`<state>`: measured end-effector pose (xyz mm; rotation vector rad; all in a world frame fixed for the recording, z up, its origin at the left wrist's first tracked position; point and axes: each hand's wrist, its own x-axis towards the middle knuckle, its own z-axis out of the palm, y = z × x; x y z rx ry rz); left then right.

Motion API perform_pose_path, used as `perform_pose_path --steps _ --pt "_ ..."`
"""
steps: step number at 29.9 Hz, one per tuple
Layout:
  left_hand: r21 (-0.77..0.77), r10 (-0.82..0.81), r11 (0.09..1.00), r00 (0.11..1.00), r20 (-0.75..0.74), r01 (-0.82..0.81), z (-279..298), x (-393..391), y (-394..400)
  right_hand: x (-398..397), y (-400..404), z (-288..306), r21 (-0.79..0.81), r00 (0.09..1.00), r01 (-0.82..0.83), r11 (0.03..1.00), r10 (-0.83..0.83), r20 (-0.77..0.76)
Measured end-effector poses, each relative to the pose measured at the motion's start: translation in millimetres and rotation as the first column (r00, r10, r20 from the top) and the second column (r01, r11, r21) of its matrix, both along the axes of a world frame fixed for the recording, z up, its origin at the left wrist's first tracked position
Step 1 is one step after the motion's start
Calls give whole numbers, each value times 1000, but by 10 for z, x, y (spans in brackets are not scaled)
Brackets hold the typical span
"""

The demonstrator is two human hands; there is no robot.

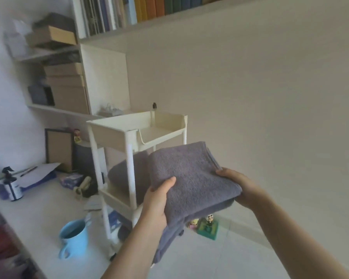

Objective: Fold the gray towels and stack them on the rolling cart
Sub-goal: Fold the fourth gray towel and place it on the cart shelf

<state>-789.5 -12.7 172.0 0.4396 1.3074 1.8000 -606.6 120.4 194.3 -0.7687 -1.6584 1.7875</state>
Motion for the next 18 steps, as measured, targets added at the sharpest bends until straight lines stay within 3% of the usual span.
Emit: perform_pose_path --steps 8,11,14,16,18 --pt "39 300 950 938 175 -310 -94 -308 329 -553 300 268 -74 985 81 994 -69 158" --pt "25 337 936 912 235 -352 -72 -352 408 -743 317 247 -110 985 153 982 -142 97" --pt "19 380 918 890 254 -397 -31 -426 494 -975 315 180 -164 972 215 963 -226 -56" --pt "45 407 903 886 221 -426 -37 -486 577 -1109 384 101 -274 957 199 941 -246 -150" --pt "58 455 879 869 198 -473 -45 -529 643 -1221 477 7 -415 965 153 897 -226 -131"
